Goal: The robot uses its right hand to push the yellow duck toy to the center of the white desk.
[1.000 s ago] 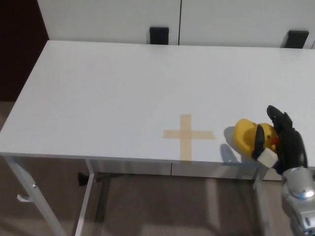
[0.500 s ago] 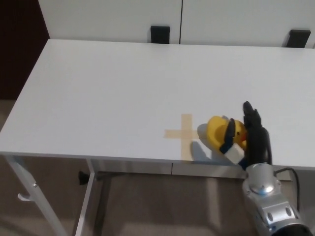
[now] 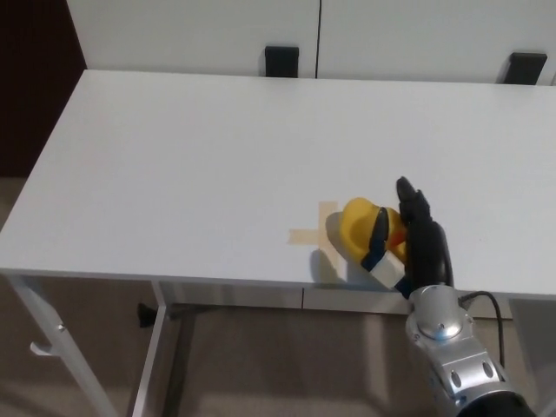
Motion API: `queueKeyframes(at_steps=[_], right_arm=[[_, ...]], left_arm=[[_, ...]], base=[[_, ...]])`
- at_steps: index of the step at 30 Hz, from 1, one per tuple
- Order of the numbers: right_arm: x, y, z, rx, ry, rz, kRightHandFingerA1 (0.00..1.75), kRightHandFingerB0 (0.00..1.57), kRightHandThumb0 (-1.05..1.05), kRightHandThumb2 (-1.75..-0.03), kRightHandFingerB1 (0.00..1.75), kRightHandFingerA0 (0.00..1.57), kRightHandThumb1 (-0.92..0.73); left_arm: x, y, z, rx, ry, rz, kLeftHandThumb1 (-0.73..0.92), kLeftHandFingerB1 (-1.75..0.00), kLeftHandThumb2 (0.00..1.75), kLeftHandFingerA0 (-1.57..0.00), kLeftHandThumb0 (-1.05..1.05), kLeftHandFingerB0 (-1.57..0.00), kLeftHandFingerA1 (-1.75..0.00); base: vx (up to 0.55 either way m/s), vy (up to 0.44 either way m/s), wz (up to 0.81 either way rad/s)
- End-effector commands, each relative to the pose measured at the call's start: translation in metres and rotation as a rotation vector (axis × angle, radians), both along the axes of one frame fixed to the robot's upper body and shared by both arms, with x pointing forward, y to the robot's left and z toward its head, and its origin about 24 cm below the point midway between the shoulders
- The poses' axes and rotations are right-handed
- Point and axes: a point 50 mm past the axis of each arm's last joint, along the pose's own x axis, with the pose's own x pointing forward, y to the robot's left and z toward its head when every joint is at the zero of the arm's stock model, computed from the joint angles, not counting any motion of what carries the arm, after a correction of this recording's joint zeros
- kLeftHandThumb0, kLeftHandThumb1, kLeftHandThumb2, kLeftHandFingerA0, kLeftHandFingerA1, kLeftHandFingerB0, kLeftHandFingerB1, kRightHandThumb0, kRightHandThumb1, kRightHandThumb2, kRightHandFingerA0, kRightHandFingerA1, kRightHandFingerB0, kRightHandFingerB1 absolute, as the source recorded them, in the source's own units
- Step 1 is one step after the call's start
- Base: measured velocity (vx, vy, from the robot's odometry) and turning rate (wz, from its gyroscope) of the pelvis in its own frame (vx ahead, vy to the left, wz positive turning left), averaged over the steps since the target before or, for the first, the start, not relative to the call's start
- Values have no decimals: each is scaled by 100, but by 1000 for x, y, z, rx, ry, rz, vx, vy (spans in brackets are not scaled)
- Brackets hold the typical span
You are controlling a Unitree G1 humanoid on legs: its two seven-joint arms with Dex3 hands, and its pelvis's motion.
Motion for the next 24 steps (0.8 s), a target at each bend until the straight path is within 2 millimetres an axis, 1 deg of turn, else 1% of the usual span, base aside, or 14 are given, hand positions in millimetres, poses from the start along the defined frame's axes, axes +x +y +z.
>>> queueKeyframes(at_steps=[1,2,8,10,12,13,14,18,19,20,21,22,23,24], right_arm=[[-1,13,-2,66,60,115,18,0,-105,-126,9,0,-91],[-1,15,-2,70,66,120,17,0,-105,-126,9,0,-91],[-2,19,-3,57,81,156,14,0,-105,-128,7,0,-92],[-3,20,-4,54,90,172,13,0,-105,-128,6,0,-91],[-3,24,-4,55,100,184,16,0,-100,-126,8,0,-84],[-4,25,-4,55,102,188,16,0,-100,-126,8,0,-84],[-4,26,-3,59,102,194,11,0,-105,-126,3,0,-89],[-3,24,-1,47,90,188,11,0,-105,-127,3,0,-92],[-3,21,-2,39,77,171,19,0,-104,-125,11,0,-88],[-2,12,-1,-71,37,104,28,0,-104,-126,14,0,-90],[-2,6,0,-150,4,57,28,0,-104,-126,14,0,-90],[-2,6,0,-150,4,57,28,0,-104,-126,14,0,-90],[-2,0,1,-228,-23,9,0,0,-92,-95,0,0,-92],[-2,-3,2,-274,-38,-18,0,0,-92,-95,0,0,-92]], left_arm=[[5,1,3,20,-22,-18,1,-137,105,-157,8,-154,-139],[5,1,2,19,-21,-14,4,-137,106,-157,9,-153,-139],[6,1,3,17,-22,-6,2,-137,106,-157,9,-155,-139],[6,1,2,19,-18,-3,4,-137,107,-157,9,-154,-140],[6,1,2,21,-15,-9,3,-137,106,-157,9,-154,-139],[6,1,2,21,-14,-10,3,-137,106,-157,9,-154,-139],[6,1,2,25,-12,-22,0,-137,104,-157,9,-153,-139],[6,0,3,23,-20,-27,1,-137,104,-157,9,-153,-139],[5,0,2,21,-18,-24,1,-136,104,-156,9,-153,-138],[4,0,2,20,-16,-22,-20,-122,175,-157,33,-157,-129],[3,0,1,19,-13,-21,-20,-122,175,-157,33,-157,-129],[3,0,1,19,-13,-21,-20,-122,175,-157,33,-157,-129],[2,-1,1,19,-11,-21,2,-133,103,-151,8,-148,-135],[2,-1,1,19,-11,-21,2,-133,103,-151,8,-148,-135]], base=[[0,0,0],[0,0,0],[0,0,0],[0,0,0],[0,0,0],[0,0,0],[0,0,0],[0,0,0],[0,0,0],[0,0,0],[0,0,0],[0,0,0],[0,0,0],[0,0,0]])
